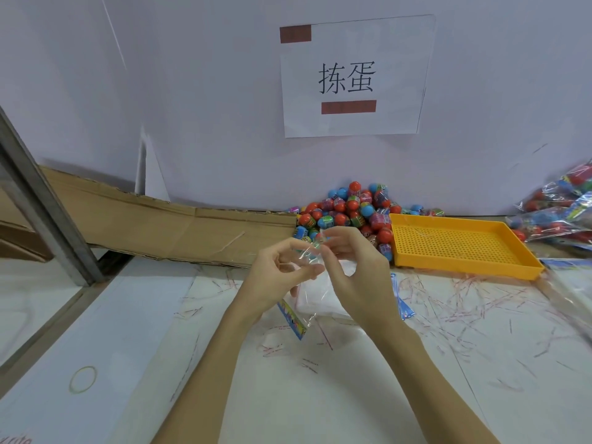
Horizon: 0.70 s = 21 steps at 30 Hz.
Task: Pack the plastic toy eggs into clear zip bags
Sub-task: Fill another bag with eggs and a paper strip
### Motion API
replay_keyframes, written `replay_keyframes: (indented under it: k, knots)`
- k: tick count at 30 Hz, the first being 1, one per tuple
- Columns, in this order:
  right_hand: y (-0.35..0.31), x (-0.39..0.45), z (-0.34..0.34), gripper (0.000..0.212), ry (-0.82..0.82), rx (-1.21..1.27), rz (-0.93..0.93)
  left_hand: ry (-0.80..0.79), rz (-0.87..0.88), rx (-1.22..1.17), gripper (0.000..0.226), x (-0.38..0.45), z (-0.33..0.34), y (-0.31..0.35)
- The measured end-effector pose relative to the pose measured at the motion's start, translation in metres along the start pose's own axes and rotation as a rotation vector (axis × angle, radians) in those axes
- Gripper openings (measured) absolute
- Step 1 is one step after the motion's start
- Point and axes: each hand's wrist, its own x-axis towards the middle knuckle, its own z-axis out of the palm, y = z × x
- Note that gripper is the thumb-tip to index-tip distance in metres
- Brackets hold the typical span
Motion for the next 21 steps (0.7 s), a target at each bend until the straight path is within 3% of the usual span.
replay_keyframes:
  k: [5, 8, 11, 14, 18, 21]
  knots:
    - [0.000, 0.002, -0.006, 0.025, -0.079, 0.148, 0.207, 0.061, 0.077, 0.059, 0.025, 0.000, -0.004, -0.002]
    - [-0.001, 0.003, -0.010, 0.022, -0.214, 0.221, 0.286, 0.072, 0.168, 0.138, 0.022, 0.000, -0.006, -0.008]
    - [0.005, 0.005, -0.016, 0.009, -0.353, 0.206, 0.317, 0.110, 0.301, 0.363, 0.033, 0.000, -0.007, -0.014]
    - [0.006, 0.007, -0.021, 0.009, -0.297, 0.249, 0.384, 0.180, 0.346, 0.460, 0.052, 0.002, -0.009, -0.015]
    - [0.001, 0.010, -0.027, 0.011, -0.059, 0.422, 0.449, 0.111, 0.137, 0.114, 0.058, 0.004, -0.012, -0.010]
    - [0.001, 0.011, -0.028, 0.015, -0.031, 0.416, 0.508, 0.107, 0.044, -0.091, 0.034, 0.007, -0.013, -0.012]
